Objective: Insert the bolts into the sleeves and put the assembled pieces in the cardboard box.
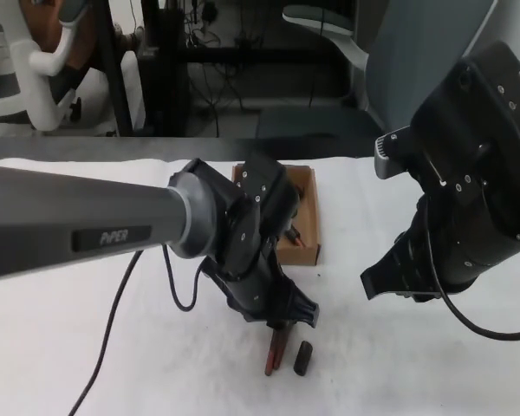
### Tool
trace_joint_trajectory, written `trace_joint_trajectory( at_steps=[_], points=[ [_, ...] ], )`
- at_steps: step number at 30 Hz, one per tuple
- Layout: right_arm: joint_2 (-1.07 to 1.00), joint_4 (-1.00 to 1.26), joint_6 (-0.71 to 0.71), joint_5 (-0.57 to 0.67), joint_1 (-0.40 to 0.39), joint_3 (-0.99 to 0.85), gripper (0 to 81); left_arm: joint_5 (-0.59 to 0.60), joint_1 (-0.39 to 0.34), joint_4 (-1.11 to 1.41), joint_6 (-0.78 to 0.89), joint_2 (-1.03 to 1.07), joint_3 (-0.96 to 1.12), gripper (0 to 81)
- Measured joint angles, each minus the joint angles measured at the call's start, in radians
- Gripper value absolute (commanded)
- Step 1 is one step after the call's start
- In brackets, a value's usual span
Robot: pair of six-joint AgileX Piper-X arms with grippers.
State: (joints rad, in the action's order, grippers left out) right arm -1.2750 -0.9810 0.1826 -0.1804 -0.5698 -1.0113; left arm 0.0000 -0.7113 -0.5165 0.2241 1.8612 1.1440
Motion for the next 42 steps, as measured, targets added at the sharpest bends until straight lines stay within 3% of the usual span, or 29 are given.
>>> trace_joint_trajectory(
  at_steps=[5,7,9,11,19,25,30,35,42],
  points=[
    [0.000,0.000,0.000,0.000,0.000,0.000,0.6,0.010,-0.007,0.000,0.011,0.044,0.003,41.6],
    [0.000,0.000,0.000,0.000,0.000,0.000,0.6,0.007,-0.006,0.002,0.025,0.047,0.004,37.5],
    [0.000,0.000,0.000,0.000,0.000,0.000,0.6,0.000,-0.006,0.002,0.032,0.047,0.006,24.2],
    [0.000,0.000,0.000,0.000,0.000,0.000,0.6,0.000,-0.006,0.000,0.032,0.047,0.006,2.1],
    [0.000,0.005,-0.027,0.000,0.000,0.000,0.6,0.081,-0.001,0.000,-0.002,0.027,0.002,1.7],
    [0.016,0.116,-0.070,0.050,0.000,0.029,0.6,0.136,0.028,0.019,-0.034,-0.130,-0.008,1.7],
    [0.139,0.412,-0.054,0.151,-0.019,0.215,0.6,0.136,0.072,0.147,-0.107,-0.346,-0.056,1.7],
    [0.277,0.797,-0.021,0.242,-0.103,0.455,0.6,0.204,0.103,0.430,-0.116,-0.563,-0.220,1.7],
    [0.308,1.220,-0.032,0.257,-0.216,0.632,0.6,0.242,0.082,0.929,0.059,-0.736,-0.465,1.7]
  ],
)
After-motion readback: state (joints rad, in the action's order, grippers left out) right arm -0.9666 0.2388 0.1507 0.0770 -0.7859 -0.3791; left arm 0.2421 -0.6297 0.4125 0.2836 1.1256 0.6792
